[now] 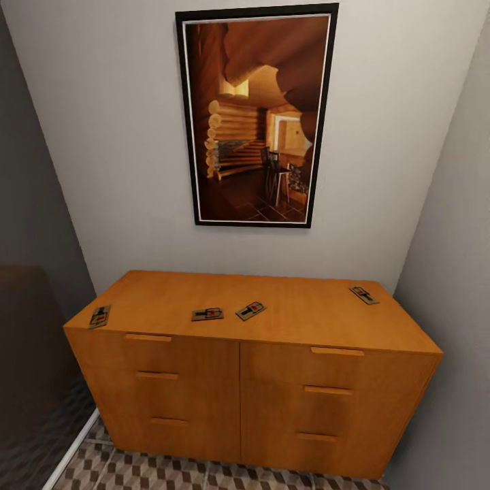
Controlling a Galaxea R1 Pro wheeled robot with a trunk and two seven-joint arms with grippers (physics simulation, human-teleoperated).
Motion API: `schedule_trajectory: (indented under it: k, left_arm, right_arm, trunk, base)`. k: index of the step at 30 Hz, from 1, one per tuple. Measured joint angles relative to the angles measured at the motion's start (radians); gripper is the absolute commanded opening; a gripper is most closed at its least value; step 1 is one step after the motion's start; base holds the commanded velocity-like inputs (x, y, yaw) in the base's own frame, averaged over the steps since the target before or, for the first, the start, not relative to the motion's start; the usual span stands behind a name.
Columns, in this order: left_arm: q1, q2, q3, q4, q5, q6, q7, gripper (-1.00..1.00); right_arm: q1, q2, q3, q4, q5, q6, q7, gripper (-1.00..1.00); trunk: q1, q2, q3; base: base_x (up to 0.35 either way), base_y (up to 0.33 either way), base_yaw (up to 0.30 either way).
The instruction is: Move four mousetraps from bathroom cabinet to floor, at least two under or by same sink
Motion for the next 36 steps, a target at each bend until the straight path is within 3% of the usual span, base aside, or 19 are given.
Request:
schedule_trajectory:
  k: [36]
  left_arm:
    - [0.000,-0.001,0.000,0.000,0.000,0.000,0.000,1.00]
  right_arm:
    - [0.000,0.000,-0.002,0.000,-0.006,0.001,0.000,1.00]
  trunk:
    - [0.000,0.000,0.000]
  base:
    - [0.000,-0.001,0.000]
